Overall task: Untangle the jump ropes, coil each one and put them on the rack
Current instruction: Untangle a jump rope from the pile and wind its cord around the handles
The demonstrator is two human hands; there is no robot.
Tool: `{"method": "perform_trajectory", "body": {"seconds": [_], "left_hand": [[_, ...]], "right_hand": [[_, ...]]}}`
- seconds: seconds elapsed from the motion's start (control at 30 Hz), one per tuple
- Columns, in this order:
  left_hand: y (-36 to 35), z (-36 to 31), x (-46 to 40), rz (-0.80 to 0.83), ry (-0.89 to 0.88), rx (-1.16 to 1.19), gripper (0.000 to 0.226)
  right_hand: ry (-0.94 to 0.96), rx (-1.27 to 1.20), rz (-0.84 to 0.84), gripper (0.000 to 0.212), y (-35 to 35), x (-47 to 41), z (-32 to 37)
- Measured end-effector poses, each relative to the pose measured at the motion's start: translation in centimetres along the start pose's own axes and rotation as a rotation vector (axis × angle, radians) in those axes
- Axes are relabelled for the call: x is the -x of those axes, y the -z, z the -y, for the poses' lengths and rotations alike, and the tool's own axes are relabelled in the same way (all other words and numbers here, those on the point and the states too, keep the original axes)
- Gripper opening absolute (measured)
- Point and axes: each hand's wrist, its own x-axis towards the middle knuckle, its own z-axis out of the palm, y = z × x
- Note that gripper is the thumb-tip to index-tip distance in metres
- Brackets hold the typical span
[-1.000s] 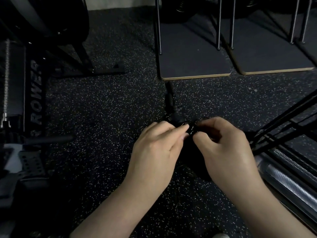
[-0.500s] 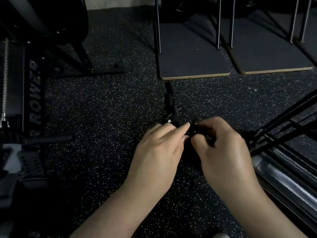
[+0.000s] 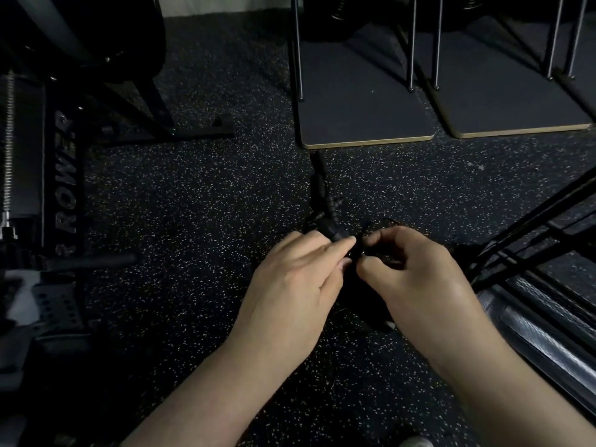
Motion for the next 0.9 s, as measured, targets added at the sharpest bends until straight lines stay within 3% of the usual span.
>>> {"method": "perform_trajectory", "body": {"seconds": [0.2,0.47,0.63,0.9], "left_hand": [[-0.4,-0.5,0.4,-0.028,0.094,0.114,0.040],[-0.5,-1.1,0.6,-0.071,0.202,0.234,0.035],[-0.6,-1.0,0.4,-0.019,0.060,0.096,0.040],[-0.1,-0.1,-0.1,0.010,-0.021,-0.001,0.038]], "right_hand": [[-0.006,0.100,-0.026,0.002,0.0,0.0,0.3],[-0.085,0.106,-0.007,0.013,0.4,-0.7,-0.4],[-0.101,0.071,0.039,0.016,0.5,-1.0,-0.9],[-0.140,-0.284,0.145,0.023,0.5,-0.6,-1.4]]}}
